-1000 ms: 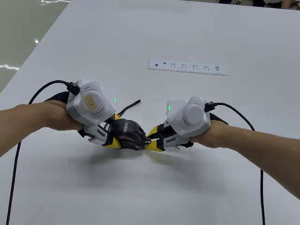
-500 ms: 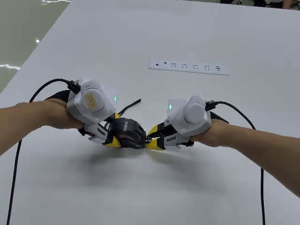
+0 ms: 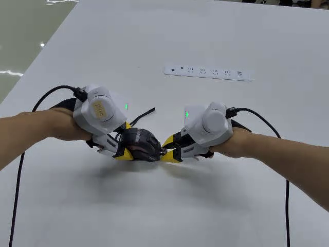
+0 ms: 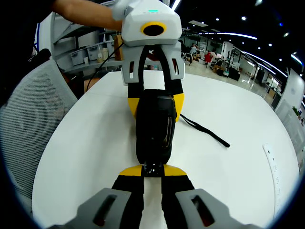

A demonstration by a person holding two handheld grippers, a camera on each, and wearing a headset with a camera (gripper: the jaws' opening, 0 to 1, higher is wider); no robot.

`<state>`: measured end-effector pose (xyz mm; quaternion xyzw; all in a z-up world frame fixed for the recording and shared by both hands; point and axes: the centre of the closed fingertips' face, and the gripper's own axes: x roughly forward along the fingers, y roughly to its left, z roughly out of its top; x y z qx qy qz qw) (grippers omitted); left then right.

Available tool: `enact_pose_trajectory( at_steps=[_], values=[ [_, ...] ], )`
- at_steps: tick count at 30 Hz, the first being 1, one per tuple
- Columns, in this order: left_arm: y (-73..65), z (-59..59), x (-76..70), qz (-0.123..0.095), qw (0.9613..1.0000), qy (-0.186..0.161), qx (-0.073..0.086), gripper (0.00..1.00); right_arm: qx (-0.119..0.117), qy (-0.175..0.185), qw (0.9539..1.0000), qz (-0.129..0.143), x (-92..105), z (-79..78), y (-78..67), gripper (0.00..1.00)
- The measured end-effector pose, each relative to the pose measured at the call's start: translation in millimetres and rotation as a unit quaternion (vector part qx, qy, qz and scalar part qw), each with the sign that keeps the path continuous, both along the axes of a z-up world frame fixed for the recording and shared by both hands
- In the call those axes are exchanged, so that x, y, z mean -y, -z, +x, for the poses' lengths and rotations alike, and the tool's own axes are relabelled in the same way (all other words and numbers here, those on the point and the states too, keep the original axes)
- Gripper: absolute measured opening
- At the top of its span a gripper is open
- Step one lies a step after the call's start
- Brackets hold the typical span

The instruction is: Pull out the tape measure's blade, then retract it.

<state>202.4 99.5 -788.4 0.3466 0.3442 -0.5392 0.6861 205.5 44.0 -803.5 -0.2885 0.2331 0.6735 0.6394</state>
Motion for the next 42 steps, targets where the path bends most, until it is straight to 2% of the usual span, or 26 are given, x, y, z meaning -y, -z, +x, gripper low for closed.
enact_pose_trajectory(
  at_steps=[42],
  values=[
    [0.2,1.0,-1.1,-0.008,0.9999,-0.011,-0.002,0.27,0.013,-0.014,0.9998,-0.011,12.7,2.9,-5.0,0.12]
  ],
)
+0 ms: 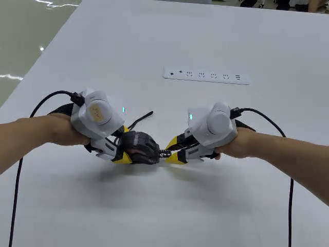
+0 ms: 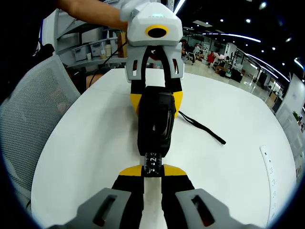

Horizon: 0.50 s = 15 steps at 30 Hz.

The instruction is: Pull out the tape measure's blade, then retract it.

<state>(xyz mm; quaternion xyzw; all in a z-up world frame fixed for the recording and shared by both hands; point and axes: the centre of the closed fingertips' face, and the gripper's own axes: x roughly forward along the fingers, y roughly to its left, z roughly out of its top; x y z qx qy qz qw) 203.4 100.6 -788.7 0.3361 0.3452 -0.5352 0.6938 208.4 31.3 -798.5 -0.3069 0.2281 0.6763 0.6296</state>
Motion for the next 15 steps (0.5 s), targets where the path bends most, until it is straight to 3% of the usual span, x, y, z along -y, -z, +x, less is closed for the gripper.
enact_pose_trajectory(
  at_steps=[15],
  values=[
    [-0.1,-0.3,-0.1,0.0,1.0,-0.001,-0.001,0.27,0.008,-0.003,1.0,-0.004,7.4,1.6,-0.4,0.12]
  ],
)
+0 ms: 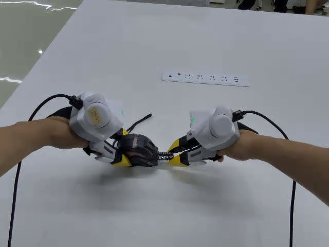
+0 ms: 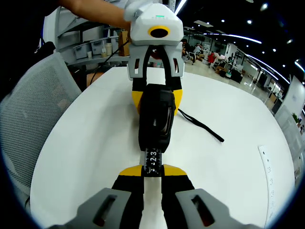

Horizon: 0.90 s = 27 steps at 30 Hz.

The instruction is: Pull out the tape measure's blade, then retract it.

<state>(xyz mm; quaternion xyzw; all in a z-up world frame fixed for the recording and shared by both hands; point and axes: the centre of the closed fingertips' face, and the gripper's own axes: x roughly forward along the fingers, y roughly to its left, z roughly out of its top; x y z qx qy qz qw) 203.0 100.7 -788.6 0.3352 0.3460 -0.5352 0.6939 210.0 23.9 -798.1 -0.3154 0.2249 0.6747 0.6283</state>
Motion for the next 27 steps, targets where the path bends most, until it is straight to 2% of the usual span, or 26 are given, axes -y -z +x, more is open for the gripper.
enact_pose_trajectory(
  at_steps=[27],
  values=[
    [-0.8,-0.4,1.1,-0.001,1.0,-0.003,0.0,0.27,0.008,-0.003,1.0,-0.001,8.5,0.8,-1.1,0.12]
  ],
)
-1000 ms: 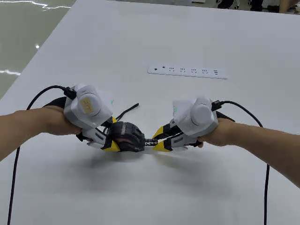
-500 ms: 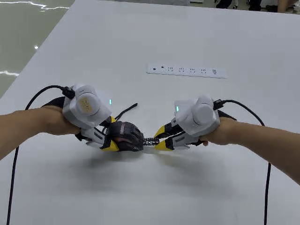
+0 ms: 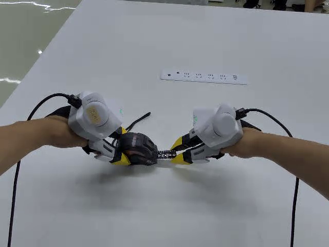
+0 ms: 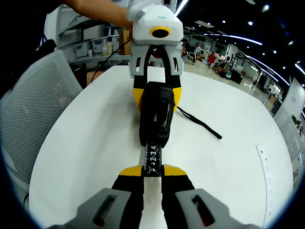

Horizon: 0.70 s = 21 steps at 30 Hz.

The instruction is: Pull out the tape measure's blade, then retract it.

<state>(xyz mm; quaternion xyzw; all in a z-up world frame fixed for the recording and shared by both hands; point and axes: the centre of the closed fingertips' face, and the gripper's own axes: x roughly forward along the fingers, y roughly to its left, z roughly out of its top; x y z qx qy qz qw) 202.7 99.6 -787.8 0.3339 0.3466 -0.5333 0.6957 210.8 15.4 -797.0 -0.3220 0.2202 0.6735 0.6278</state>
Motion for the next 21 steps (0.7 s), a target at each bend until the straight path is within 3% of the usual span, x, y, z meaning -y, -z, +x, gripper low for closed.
enact_pose_trajectory(
  at_steps=[21],
  values=[
    [2.8,3.4,-2.8,-0.001,1.0,-0.003,0.003,0.27,0.007,-0.003,1.0,-0.002,3.8,1.6,0.6,0.12]
  ],
)
